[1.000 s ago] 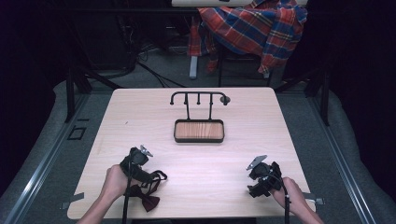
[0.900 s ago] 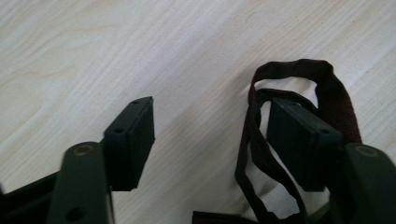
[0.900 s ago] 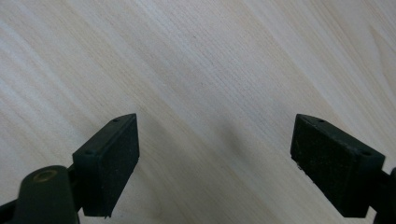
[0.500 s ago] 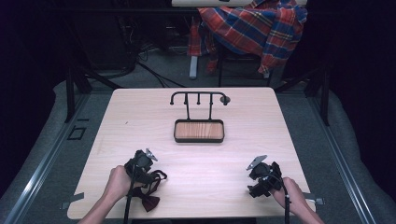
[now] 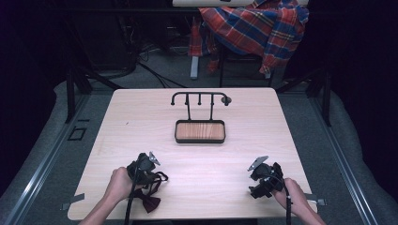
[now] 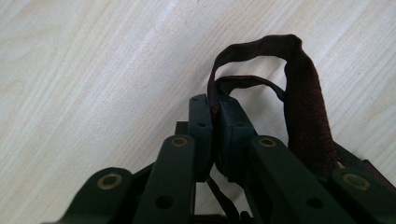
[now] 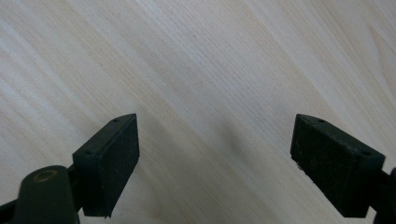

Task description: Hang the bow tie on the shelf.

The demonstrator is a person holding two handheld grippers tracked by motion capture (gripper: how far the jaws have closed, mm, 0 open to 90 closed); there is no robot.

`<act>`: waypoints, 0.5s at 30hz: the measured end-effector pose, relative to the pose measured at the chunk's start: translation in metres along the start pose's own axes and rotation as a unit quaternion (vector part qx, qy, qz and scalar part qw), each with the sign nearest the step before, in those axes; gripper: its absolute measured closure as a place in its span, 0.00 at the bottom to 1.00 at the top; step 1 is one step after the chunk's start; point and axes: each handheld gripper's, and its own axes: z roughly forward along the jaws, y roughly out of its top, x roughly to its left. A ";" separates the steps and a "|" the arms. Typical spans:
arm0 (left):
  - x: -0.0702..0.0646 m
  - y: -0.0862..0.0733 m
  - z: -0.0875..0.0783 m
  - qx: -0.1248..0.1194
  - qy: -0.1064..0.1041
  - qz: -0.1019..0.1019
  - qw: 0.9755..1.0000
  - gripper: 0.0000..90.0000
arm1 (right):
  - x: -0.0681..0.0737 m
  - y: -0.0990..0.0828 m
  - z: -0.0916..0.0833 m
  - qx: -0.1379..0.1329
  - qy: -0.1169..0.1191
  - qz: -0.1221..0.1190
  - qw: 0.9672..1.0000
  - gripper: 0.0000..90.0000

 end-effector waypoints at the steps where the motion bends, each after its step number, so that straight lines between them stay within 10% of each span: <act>1: -0.001 0.000 0.000 0.000 0.000 0.001 1.000 0.97 | 0.000 0.000 0.000 0.001 -0.001 -0.001 1.000 0.17; 15: 0.000 -0.001 -0.009 -0.018 0.004 -0.004 1.000 0.98 | 0.000 0.000 -0.001 0.001 0.000 -0.004 1.000 0.17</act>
